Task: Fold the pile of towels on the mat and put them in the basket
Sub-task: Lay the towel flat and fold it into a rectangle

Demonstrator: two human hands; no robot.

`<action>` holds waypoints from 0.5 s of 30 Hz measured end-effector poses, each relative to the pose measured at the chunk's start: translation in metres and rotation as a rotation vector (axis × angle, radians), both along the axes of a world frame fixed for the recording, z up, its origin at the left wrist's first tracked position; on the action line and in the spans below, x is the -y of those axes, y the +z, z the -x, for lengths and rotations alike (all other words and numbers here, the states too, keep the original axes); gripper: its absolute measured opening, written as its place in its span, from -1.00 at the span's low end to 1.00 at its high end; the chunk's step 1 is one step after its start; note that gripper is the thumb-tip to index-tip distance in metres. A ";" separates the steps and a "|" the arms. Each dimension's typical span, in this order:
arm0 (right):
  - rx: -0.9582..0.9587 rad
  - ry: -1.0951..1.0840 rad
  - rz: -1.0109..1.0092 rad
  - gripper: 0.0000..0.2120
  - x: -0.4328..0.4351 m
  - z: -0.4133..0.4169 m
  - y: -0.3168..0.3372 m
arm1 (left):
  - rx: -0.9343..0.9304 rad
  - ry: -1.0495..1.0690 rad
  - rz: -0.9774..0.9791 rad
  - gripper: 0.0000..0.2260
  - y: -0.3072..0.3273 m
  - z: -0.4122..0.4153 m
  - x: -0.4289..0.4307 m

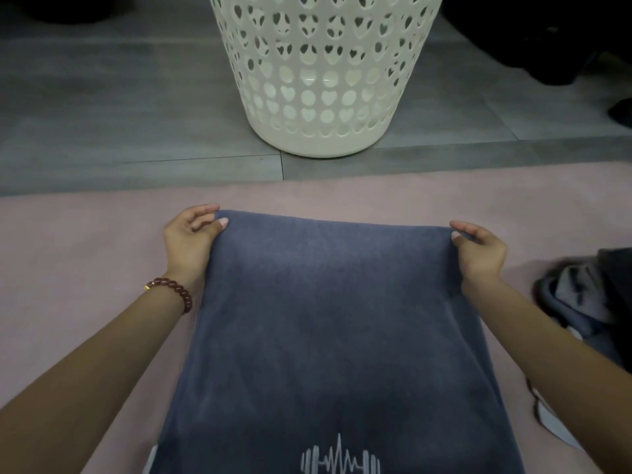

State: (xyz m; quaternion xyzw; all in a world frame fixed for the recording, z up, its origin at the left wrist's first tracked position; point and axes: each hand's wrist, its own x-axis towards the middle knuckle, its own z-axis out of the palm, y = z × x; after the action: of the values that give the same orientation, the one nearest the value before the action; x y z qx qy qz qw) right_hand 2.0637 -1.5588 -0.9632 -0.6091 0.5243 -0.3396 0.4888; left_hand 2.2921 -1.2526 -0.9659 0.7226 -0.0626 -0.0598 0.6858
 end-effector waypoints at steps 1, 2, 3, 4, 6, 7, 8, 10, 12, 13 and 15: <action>0.002 -0.007 -0.005 -0.76 0.001 0.001 0.000 | 0.002 0.003 -0.013 -0.76 -0.001 -0.002 -0.001; 0.001 -0.006 -0.012 -0.76 0.001 0.001 0.000 | 0.007 -0.001 -0.035 -0.75 -0.004 -0.003 -0.001; -0.003 0.002 -0.021 -0.76 0.001 0.001 -0.001 | 0.014 -0.008 -0.056 -0.74 -0.006 -0.004 -0.001; -0.014 0.016 -0.022 -0.76 0.000 0.001 -0.002 | 0.025 -0.016 -0.080 -0.73 -0.008 -0.005 -0.002; -0.050 0.049 -0.019 -0.79 -0.001 0.001 -0.003 | 0.076 -0.052 -0.148 -0.72 -0.012 -0.006 -0.003; -0.070 0.059 -0.006 -0.82 -0.001 0.000 -0.004 | 0.124 -0.083 -0.208 -0.71 -0.014 -0.006 -0.003; -0.092 0.062 0.016 -0.82 0.000 0.001 -0.005 | 0.187 -0.119 -0.283 -0.71 -0.016 -0.008 -0.004; -0.146 0.064 0.067 -0.74 0.001 0.002 -0.004 | 0.317 -0.173 -0.396 -0.70 -0.020 -0.010 -0.007; -0.245 0.115 0.126 -0.76 0.000 0.004 -0.002 | 0.419 -0.144 -0.454 -0.70 -0.023 -0.012 -0.011; -0.342 0.148 0.180 -0.72 -0.001 0.007 -0.001 | 0.455 -0.093 -0.513 -0.69 -0.023 -0.013 -0.013; -0.606 0.143 0.370 -0.64 -0.006 0.011 0.002 | 0.515 0.014 -0.719 -0.64 -0.018 -0.007 -0.015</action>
State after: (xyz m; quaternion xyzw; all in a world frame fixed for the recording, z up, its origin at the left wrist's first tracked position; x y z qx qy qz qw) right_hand 2.0528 -1.5528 -0.9615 -0.7953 0.5311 -0.1976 0.2154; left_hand 2.2989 -1.2378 -0.9843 0.9070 -0.2017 0.1089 0.3534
